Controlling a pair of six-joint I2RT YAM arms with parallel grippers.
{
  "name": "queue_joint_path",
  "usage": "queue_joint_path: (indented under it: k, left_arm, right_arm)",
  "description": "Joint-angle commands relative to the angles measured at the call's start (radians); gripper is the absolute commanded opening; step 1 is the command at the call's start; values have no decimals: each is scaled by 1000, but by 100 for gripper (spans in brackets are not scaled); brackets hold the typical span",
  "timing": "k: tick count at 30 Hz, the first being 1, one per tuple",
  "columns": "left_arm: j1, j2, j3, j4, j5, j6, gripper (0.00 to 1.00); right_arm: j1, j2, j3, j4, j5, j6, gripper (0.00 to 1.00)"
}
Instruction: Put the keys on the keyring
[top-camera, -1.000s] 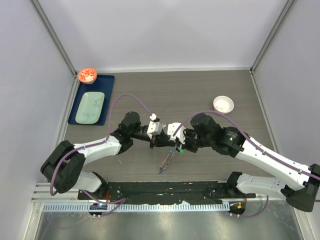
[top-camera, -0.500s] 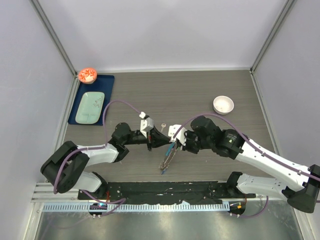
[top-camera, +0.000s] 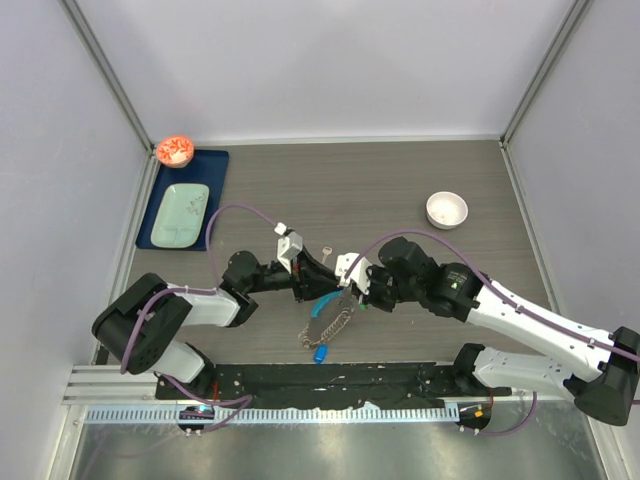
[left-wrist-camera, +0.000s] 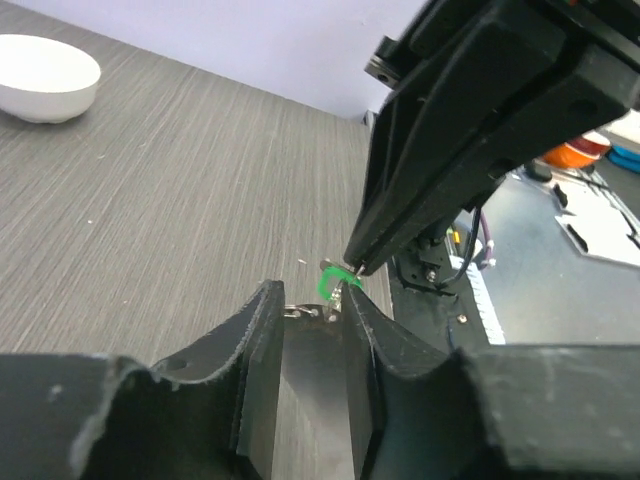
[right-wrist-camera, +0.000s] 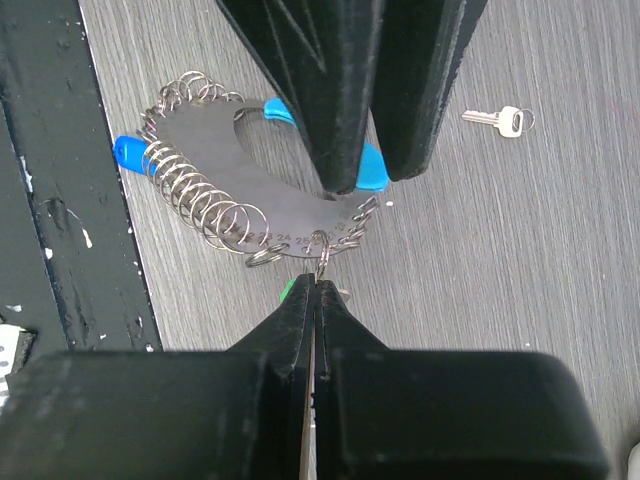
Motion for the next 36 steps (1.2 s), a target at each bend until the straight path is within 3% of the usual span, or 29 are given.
queue_joint_path:
  k: [1,9,19,36]
  left_arm:
    - [2,16,35,226,117,53,37]
    - [0,6,123,3,262,165,44]
    - [-1,-94,230,-598,228,530,38]
    - [-41,-83,285,-686,242,585,35]
  right_arm:
    - [6,-1,71,9,5,-21,1]
    - [6,23,131,-41,2,-61,1]
    - [4,40,167,-57,-2,-84,1]
    - [4,48,170,-57,-16,-86,1]
